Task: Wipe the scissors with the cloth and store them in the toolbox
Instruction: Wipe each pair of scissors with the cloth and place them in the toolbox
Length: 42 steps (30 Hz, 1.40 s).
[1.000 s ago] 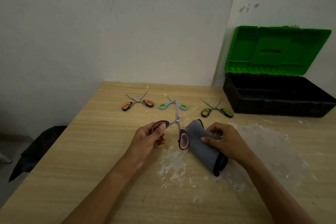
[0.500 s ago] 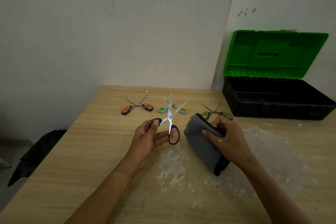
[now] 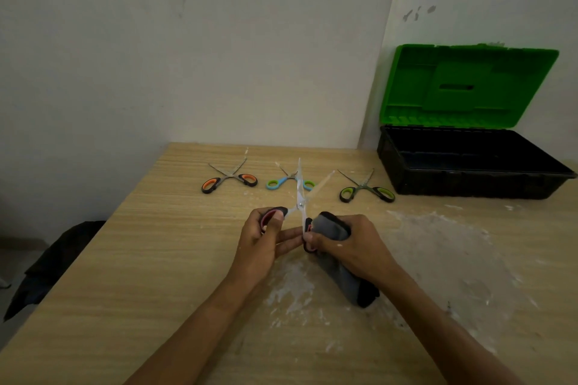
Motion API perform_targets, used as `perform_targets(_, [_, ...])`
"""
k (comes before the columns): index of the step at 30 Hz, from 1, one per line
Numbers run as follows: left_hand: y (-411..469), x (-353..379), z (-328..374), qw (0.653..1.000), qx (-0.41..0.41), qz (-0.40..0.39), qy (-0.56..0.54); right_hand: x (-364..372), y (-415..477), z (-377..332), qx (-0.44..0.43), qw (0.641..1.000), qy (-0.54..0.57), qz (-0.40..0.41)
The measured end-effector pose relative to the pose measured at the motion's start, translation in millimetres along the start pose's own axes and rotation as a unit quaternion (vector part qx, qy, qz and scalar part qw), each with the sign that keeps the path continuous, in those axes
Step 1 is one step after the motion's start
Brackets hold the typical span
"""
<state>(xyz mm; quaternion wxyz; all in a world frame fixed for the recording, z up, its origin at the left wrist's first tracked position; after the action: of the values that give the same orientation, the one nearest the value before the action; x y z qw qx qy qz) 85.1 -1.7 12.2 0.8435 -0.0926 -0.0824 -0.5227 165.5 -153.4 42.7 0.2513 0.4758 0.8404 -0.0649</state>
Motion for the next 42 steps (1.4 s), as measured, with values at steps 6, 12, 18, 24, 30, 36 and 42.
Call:
perform_targets(6, [-1, 8, -5, 0.998, -0.031, -0.054, -0.033, -9, 1, 5, 0.011, 0.997, 0.075, -0.017])
perform_targets(12, [-6, 6, -7, 0.995, -0.046, -0.082, 0.039, -14, -1, 11, 0.027, 0.994, 0.073, -0.072])
perform_targets(18, [-5, -7, -5, 0.990, -0.022, -0.022, 0.137, -3, -6, 10, 0.036, 0.987, 0.094, -0.122])
perform_targets(24, [-4, -16, 1, 0.989, 0.002, 0.014, 0.149, -6, -8, 14, 0.072, 0.983, 0.110, -0.127])
perform_targets(30, [5, -53, 10, 0.990, -0.006, 0.083, 0.118, -54, -2, 20, 0.094, 0.972, 0.215, -0.003])
perform_targets(36, [2, -44, 12, 0.992, -0.002, 0.044, 0.115, -66, -2, 9, 0.007, 0.929, 0.364, 0.067])
perform_targets(42, [-1, -35, 12, 0.991, 0.008, 0.025, 0.134, -65, -4, 1, -0.006, 0.922, 0.380, 0.068])
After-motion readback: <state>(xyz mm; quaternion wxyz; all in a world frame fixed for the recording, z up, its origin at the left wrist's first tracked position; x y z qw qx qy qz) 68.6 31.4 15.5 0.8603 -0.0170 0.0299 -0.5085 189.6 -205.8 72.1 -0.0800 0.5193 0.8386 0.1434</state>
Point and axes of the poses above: each hand's wrist, its own y-axis towards the middle knuckle, its own x-axis out of the palm, z = x × y, the point moved 9 cm from there along y, towards the middle knuckle, and after that the axes turned 10 degrees about y, right-handed, at the moved point
